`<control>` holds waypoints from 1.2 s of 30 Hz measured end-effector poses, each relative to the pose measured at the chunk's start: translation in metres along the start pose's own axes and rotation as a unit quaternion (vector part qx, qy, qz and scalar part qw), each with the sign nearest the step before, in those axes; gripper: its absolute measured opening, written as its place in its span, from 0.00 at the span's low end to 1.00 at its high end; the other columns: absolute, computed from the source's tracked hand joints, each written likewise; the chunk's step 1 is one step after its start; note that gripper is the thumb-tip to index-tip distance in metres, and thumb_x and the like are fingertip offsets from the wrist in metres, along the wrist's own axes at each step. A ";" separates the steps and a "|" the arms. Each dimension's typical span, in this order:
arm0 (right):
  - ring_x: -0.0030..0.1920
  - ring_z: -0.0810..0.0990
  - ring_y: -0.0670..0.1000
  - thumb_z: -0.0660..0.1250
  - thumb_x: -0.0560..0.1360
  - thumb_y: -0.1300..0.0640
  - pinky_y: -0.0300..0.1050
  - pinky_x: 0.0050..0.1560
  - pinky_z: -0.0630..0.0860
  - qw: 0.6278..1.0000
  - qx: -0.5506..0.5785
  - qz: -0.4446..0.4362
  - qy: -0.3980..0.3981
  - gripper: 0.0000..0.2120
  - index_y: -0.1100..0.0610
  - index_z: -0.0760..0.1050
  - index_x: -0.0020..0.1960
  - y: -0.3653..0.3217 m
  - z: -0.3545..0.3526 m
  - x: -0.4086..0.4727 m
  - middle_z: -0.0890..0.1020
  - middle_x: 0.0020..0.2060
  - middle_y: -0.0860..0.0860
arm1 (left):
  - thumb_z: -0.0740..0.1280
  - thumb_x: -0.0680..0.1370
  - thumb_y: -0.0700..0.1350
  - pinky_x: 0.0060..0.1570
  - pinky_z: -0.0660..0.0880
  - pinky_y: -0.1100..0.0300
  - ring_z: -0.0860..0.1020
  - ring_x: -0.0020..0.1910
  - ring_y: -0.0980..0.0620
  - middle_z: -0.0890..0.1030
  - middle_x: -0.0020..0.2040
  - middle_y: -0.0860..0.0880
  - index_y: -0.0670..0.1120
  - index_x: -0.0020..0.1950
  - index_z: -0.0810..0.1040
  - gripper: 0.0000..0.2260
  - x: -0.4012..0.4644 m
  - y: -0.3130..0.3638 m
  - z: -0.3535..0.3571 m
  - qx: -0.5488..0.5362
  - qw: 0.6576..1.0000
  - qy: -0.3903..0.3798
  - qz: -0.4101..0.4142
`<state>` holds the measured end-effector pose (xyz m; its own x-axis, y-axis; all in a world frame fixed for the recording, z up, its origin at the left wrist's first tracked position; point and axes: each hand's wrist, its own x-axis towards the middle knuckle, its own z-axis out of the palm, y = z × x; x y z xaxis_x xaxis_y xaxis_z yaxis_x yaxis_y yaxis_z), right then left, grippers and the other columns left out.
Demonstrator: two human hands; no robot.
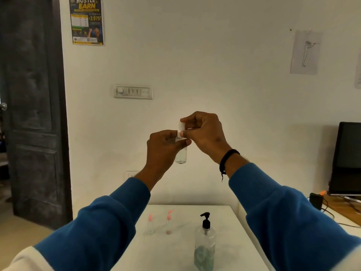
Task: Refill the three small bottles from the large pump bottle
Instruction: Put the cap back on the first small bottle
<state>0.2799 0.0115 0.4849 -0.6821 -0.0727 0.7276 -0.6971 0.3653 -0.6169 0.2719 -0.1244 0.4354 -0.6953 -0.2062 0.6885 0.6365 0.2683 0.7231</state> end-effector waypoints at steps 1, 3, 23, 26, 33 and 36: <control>0.43 0.84 0.43 0.79 0.70 0.68 0.28 0.36 0.78 1.000 0.006 0.006 -0.004 0.14 0.52 0.82 0.48 0.004 0.001 -0.002 0.84 0.43 0.45 | 0.80 0.70 0.46 0.48 0.81 0.58 0.85 0.44 0.53 0.87 0.44 0.49 0.43 0.53 0.86 0.14 -0.002 -0.005 0.002 0.001 1.000 0.000 -0.002; 0.43 0.84 0.44 0.78 0.70 0.69 0.30 0.34 0.78 1.000 0.015 0.018 -0.009 0.14 0.52 0.82 0.48 0.013 0.004 -0.008 0.84 0.44 0.47 | 0.80 0.70 0.46 0.44 0.78 0.65 0.84 0.42 0.56 0.86 0.44 0.50 0.43 0.53 0.86 0.15 -0.006 -0.015 0.006 0.006 1.000 -0.004 -0.001; 0.51 0.82 0.43 0.69 0.82 0.53 0.24 0.46 0.74 0.972 0.016 0.231 0.029 0.09 0.53 0.80 0.61 0.307 0.168 -0.125 0.85 0.52 0.45 | 0.74 0.74 0.37 0.39 0.74 0.72 0.81 0.38 0.63 0.83 0.39 0.57 0.43 0.50 0.86 0.06 -0.099 -0.320 0.070 0.154 0.982 -0.048 -0.102; 0.46 0.79 0.40 0.67 0.82 0.53 0.26 0.44 0.73 0.952 0.001 0.305 0.038 0.13 0.54 0.78 0.65 0.356 0.201 -0.148 0.83 0.55 0.47 | 0.71 0.77 0.38 0.38 0.73 0.73 0.80 0.36 0.66 0.82 0.39 0.57 0.43 0.49 0.85 0.04 -0.109 -0.379 0.087 0.173 0.978 -0.048 -0.109; 0.49 0.79 0.44 0.65 0.83 0.52 0.32 0.47 0.72 0.886 0.017 0.447 0.119 0.13 0.55 0.77 0.65 0.438 0.246 -0.172 0.81 0.48 0.44 | 0.71 0.80 0.45 0.34 0.67 0.74 0.73 0.30 0.59 0.79 0.32 0.53 0.45 0.39 0.79 0.10 -0.127 -0.476 0.127 0.171 0.968 -0.068 -0.172; 0.52 0.79 0.46 0.65 0.83 0.54 0.36 0.53 0.74 0.874 0.016 0.464 0.143 0.13 0.55 0.78 0.65 0.462 0.256 -0.171 0.81 0.51 0.46 | 0.70 0.80 0.46 0.34 0.67 0.74 0.73 0.29 0.59 0.78 0.31 0.55 0.46 0.38 0.79 0.11 -0.129 -0.503 0.140 0.163 0.964 -0.076 -0.198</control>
<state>0.0184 -0.0448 -0.0013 -0.8768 0.4786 -0.0476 0.1179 0.1180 -0.9860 -0.0051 -0.1009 -0.0246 -0.9186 -0.2191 0.3288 0.1907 0.4828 0.8547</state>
